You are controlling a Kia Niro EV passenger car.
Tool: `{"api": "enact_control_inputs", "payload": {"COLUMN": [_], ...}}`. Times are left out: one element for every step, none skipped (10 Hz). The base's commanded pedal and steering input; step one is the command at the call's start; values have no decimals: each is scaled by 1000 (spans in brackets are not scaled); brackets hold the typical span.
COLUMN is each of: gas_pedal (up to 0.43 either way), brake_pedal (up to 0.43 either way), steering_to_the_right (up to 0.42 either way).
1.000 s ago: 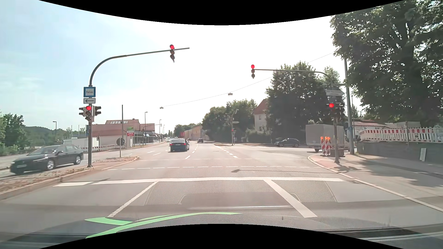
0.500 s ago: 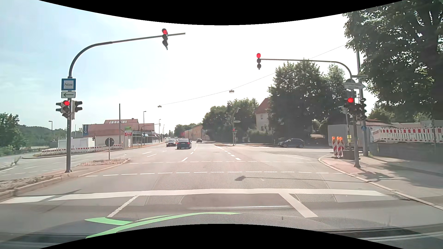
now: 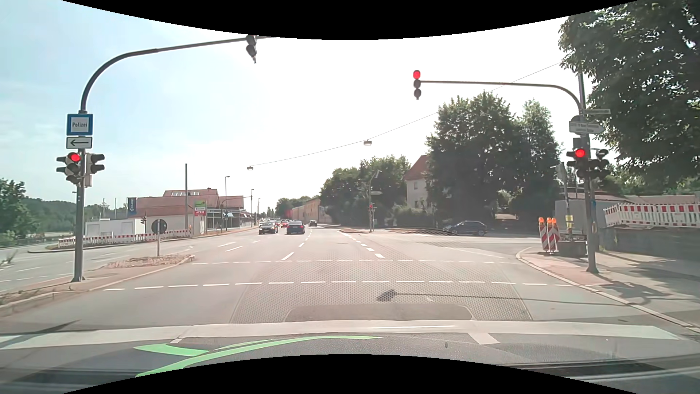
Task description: Follow the waypoints while adhering to traffic rules and regulations
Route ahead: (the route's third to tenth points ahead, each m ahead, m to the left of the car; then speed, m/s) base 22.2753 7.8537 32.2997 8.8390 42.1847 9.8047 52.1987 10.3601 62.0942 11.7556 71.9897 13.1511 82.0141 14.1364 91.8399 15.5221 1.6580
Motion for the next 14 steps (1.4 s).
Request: {"api": "enact_control_inputs", "payload": {"gas_pedal": [0, 0, 0, 0, 0, 0, 0, 0, 0, 0, 0, 0, 0, 0], "brake_pedal": [201, 189, 189, 189, 195, 195, 195, 201, 207, 207, 213, 220, 244, 256], "steering_to_the_right": [-13, -13, -13, -12, -12, -13, -13, -13, -13, -12, -12, -12, -12, -12]}}
